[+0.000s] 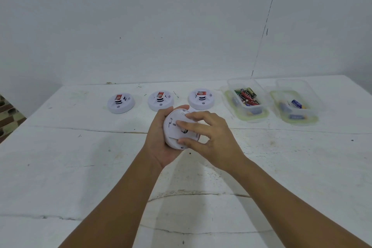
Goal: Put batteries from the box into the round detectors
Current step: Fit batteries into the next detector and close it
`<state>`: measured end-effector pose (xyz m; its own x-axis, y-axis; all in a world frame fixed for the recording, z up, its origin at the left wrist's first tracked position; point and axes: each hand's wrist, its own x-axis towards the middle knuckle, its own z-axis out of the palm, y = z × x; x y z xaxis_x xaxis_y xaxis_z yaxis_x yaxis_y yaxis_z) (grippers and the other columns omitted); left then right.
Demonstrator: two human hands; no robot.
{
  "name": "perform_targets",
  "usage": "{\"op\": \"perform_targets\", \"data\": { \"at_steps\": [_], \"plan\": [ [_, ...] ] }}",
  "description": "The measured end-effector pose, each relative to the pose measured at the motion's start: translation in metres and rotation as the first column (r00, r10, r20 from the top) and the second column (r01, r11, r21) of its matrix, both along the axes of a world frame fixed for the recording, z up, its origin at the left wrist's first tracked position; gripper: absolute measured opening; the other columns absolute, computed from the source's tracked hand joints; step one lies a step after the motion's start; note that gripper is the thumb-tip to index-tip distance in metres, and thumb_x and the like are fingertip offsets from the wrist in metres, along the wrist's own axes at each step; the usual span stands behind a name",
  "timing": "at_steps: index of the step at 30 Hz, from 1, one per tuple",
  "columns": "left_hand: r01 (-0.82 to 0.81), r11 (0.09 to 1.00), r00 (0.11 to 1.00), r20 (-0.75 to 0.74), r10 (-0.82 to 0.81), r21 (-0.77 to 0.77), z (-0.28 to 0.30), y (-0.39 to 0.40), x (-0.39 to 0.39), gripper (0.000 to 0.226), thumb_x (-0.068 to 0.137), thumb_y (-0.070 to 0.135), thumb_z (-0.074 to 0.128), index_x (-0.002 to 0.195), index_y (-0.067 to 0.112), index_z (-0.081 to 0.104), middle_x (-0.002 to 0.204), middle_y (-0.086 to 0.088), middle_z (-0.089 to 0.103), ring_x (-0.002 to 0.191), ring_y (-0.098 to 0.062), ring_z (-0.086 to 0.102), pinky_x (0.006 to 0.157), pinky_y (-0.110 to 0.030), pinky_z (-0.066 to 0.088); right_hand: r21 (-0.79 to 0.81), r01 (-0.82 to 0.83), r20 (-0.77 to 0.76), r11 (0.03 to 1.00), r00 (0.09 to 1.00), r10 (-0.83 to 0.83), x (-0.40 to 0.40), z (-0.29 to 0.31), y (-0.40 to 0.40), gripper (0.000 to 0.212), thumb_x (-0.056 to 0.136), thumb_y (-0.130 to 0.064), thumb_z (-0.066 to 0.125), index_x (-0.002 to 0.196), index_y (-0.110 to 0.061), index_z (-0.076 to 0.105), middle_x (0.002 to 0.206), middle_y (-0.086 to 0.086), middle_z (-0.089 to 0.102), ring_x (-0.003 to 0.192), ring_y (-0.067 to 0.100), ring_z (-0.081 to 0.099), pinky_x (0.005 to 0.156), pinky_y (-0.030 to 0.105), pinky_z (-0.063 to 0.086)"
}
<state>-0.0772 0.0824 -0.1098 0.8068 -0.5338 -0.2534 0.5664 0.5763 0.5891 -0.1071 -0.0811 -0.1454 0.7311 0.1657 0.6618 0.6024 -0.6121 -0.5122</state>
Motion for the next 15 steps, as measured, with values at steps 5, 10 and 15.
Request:
{"op": "perform_targets", "data": {
  "at_steps": [5,10,15],
  "plan": [
    [-0.003,1.0,1.0,0.01,0.003,0.004,0.001,0.0,0.0,0.033,0.098,0.043,0.051,0.115,0.02,0.068,0.109,-0.009,0.064,0.098,-0.028,0.059,0.077,-0.036,0.045,-0.003,-0.029,-0.074,1.0,0.997,0.029,-0.001,0.004,-0.001,0.045,0.091,-0.061,0.065,0.126,-0.034,0.074,0.133,-0.009,0.061,0.121,0.013,0.057,0.101,0.044,0.046],
    [0.007,1.0,1.0,0.006,-0.007,0.002,0.001,0.0,-0.002,0.033,0.096,0.042,0.053,0.113,0.019,0.069,0.115,-0.01,0.062,0.095,-0.028,0.061,0.078,-0.035,0.042,0.002,-0.072,-0.123,0.997,0.99,0.071,0.0,0.009,-0.002,0.04,0.091,-0.052,0.069,0.125,-0.033,0.074,0.131,-0.008,0.059,0.121,0.011,0.056,0.102,0.041,0.046],
    [-0.001,1.0,1.0,0.019,0.001,0.014,0.002,0.0,-0.001,0.032,0.095,0.042,0.055,0.115,0.02,0.067,0.121,-0.009,0.055,0.096,-0.027,0.061,0.081,-0.036,0.04,-0.03,-0.024,-0.025,0.999,0.999,0.023,0.001,0.011,-0.001,0.04,0.09,-0.051,0.072,0.122,-0.028,0.077,0.124,-0.004,0.065,0.111,0.011,0.063,0.091,0.037,0.052]
  ]
}}
